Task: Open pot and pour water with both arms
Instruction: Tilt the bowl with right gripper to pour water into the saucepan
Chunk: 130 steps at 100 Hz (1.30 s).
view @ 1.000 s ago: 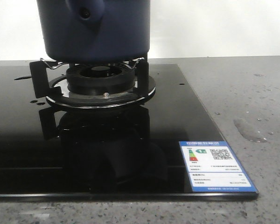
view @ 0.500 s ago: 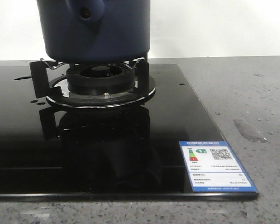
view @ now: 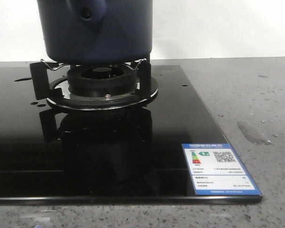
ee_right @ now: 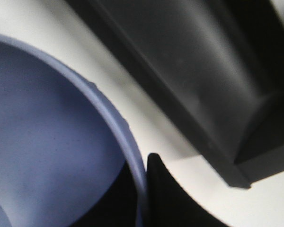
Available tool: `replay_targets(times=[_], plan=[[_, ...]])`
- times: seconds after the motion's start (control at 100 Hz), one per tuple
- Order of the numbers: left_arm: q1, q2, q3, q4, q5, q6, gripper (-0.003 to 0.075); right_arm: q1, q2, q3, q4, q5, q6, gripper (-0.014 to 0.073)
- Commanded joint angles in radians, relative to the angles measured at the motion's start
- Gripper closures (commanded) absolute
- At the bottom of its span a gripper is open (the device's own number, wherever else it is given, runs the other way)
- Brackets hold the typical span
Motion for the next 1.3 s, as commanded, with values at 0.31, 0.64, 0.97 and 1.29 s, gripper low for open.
replay_targets(times=[0.31,0.64,0.97,1.29], plan=[[-0.010,-0.008,-0.032,-0.022,-0.015,-0.007,0.0442,0.032,-0.064,-0.035,-0.253,-0.143,0.008,0.0634],[-0.035,-0.008,-0.032,-0.018,-0.035,-0.007,0.0443,0.032,-0.064,-0.035,-0.275,-0.158,0.008,0.0635],[-0.035,-0.008,-0.032,-0.018,-0.035,-0.007,0.0444,0.032,-0.064,-0.035,0.043,0.047,0.020,0.0636],[-0.035,-0.008,-0.032,-0.018,-0.029,-0.007,0.0444,-0.032,-0.098,-0.140,0.352,0.176,0.065,0.0636]])
